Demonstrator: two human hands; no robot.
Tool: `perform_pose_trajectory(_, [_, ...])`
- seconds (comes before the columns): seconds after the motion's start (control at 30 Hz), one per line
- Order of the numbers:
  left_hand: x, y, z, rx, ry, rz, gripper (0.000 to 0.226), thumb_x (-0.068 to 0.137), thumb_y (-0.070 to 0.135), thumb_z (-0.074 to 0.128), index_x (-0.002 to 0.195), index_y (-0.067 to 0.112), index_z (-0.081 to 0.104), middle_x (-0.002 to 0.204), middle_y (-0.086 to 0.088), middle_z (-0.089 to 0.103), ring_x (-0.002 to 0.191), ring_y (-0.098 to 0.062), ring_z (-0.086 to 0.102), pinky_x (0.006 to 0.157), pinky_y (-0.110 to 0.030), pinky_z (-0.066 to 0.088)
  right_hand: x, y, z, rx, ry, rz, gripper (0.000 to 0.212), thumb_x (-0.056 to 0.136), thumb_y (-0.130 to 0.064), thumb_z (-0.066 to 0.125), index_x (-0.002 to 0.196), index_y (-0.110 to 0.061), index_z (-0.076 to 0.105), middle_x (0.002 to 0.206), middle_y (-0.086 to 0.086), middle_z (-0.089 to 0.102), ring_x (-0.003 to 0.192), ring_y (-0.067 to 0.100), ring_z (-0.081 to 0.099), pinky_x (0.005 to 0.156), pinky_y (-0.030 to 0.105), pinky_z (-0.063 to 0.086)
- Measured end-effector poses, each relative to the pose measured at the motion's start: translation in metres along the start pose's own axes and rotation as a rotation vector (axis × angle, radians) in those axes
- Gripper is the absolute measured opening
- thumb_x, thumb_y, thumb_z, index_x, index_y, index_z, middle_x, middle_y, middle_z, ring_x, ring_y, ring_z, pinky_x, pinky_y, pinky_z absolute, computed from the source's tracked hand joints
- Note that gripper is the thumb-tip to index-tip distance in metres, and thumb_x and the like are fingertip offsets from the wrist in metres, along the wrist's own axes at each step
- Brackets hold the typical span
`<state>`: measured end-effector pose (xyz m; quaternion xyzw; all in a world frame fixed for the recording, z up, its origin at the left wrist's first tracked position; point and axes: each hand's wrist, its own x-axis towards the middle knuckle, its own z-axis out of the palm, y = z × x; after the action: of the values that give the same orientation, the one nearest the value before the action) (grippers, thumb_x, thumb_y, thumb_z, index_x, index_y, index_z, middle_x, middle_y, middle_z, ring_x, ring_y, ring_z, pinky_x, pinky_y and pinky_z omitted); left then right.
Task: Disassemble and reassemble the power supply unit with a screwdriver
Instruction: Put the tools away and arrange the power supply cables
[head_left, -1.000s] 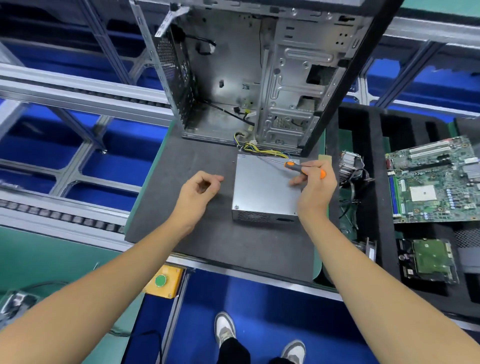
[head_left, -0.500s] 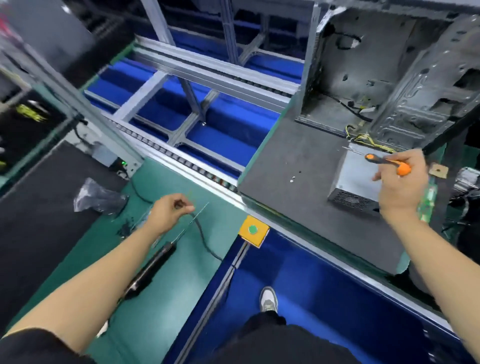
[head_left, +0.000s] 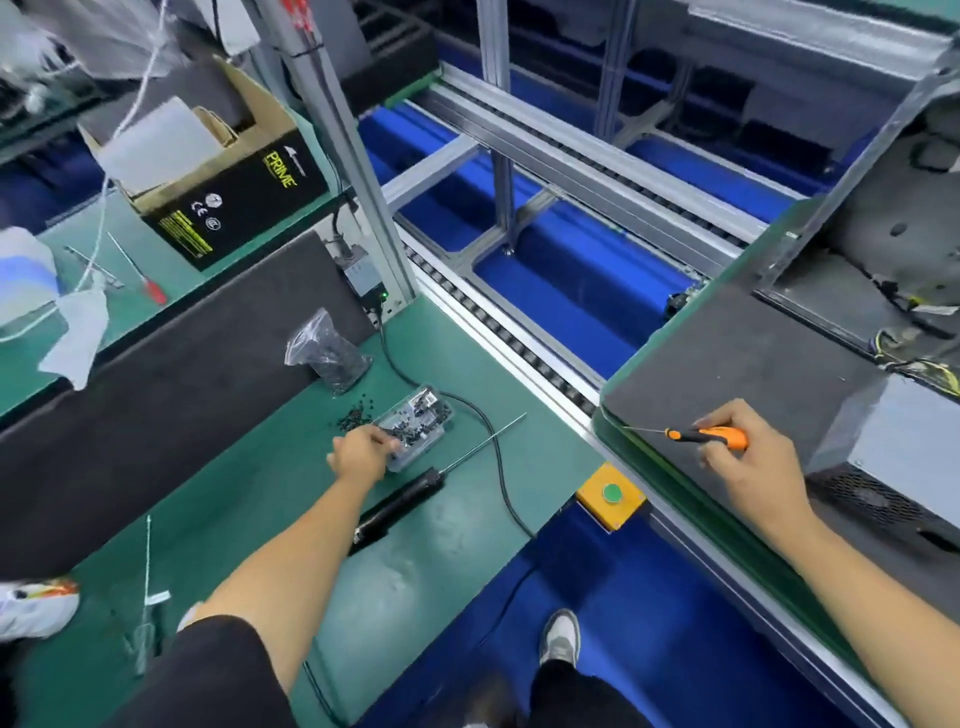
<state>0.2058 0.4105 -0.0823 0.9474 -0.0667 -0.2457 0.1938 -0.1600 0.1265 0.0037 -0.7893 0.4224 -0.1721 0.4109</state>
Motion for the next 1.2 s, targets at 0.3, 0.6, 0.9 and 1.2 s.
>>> perform_pose_trajectory(0.3, [0.021, -0.007, -0.001, -0.202, 0.143, 0.139, 0.016, 0.098, 0.026, 0.067, 0.112, 0.026, 0.076, 0.1, -0.001, 0.073, 0.118, -0.028, 0.045, 0.099, -0.035, 0.03, 0.021, 0.001, 0.01, -0.039, -0.043, 0.031, 0.039, 0.08, 0.003, 0.068, 0.088, -0.035, 0.063, 0.084, -0.014, 0.07, 0.076, 0.025, 0.067, 0.072, 0.033, 0.048])
perform_pose_trajectory(0.6, [0.1, -0.045, -0.038, -0.088, -0.038, 0.01, 0.028, 0.094, 0.006, 0.07, 0.121, 0.0, 0.066, 0.118, -0.021, 0.067, 0.112, -0.036, 0.062, 0.099, -0.042, 0.048, 0.035, -0.006, 0.029, -0.065, -0.097, 0.026, 0.049, 0.079, 0.008, 0.065, 0.084, -0.041, 0.06, 0.084, -0.013, 0.069, 0.081, 0.028, 0.067, 0.078, 0.04, 0.047])
perform_pose_trajectory(0.9, [0.115, -0.046, -0.028, 0.023, -0.074, 0.059, 0.013, 0.096, 0.013, 0.07, 0.102, 0.001, 0.068, 0.104, -0.018, 0.07, 0.099, -0.033, 0.063, 0.089, -0.044, 0.051, 0.034, -0.014, 0.037, -0.073, -0.104, 0.042, 0.044, 0.078, 0.007, 0.061, 0.085, -0.036, 0.061, 0.081, -0.004, 0.07, 0.074, 0.031, 0.068, 0.076, 0.055, 0.055])
perform_pose_trajectory(1.2, [0.11, -0.051, -0.033, 0.001, -0.03, 0.08, 0.016, 0.103, 0.013, 0.057, 0.109, -0.001, 0.058, 0.114, -0.023, 0.063, 0.107, -0.039, 0.058, 0.091, -0.046, 0.048, 0.034, -0.02, 0.034, -0.059, -0.085, 0.021, 0.023, 0.068, -0.036, 0.05, 0.087, -0.038, 0.061, 0.079, -0.003, 0.071, 0.068, 0.025, 0.068, 0.071, 0.053, 0.057])
